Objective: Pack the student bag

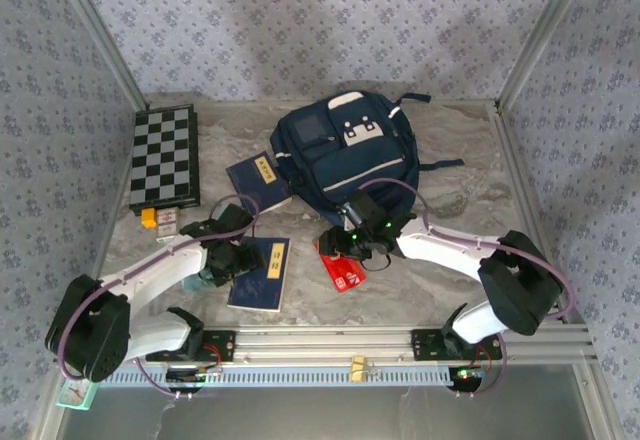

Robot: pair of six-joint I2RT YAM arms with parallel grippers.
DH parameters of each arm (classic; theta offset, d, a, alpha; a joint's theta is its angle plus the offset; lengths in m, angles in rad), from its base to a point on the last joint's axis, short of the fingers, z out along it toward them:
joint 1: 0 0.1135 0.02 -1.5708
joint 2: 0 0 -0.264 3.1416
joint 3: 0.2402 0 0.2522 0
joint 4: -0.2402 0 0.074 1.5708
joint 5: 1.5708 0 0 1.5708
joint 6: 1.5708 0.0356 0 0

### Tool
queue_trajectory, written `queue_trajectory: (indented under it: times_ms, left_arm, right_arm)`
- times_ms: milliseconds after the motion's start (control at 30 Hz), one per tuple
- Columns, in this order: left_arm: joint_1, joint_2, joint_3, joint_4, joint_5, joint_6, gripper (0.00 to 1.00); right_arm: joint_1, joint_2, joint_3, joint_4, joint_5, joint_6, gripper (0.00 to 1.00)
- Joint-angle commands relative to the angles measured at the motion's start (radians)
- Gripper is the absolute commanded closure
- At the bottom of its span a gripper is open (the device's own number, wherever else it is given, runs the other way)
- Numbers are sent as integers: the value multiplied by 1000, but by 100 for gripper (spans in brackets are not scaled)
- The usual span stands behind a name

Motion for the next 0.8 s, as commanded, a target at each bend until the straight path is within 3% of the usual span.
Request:
queue_trajectory:
  times_ms: [0, 167, 367, 500, 600, 767]
  left_arm:
    - [9, 23, -18, 4, -2, -9, 19]
    - [-6, 36, -44, 96, 63, -54, 18]
    - [-96, 13, -19, 184, 113, -160, 18]
    - [-143, -3, 23, 147, 57, -203, 20]
    - [-128, -55, 21, 73, -10, -200, 23]
    - [-69, -178, -81, 57, 13, -222, 29]
  right_arm:
    - [5, 8, 29, -8, 23, -7, 46]
    - [-2, 14, 30, -13, 12, -11, 46]
    - [-21, 5, 54, -70, 5, -30, 46]
    - [-22, 28, 95, -116, -25, -47, 45]
    - [13, 82, 141, -138, -50, -25, 45]
    - [93, 179, 228, -132, -34, 2, 48]
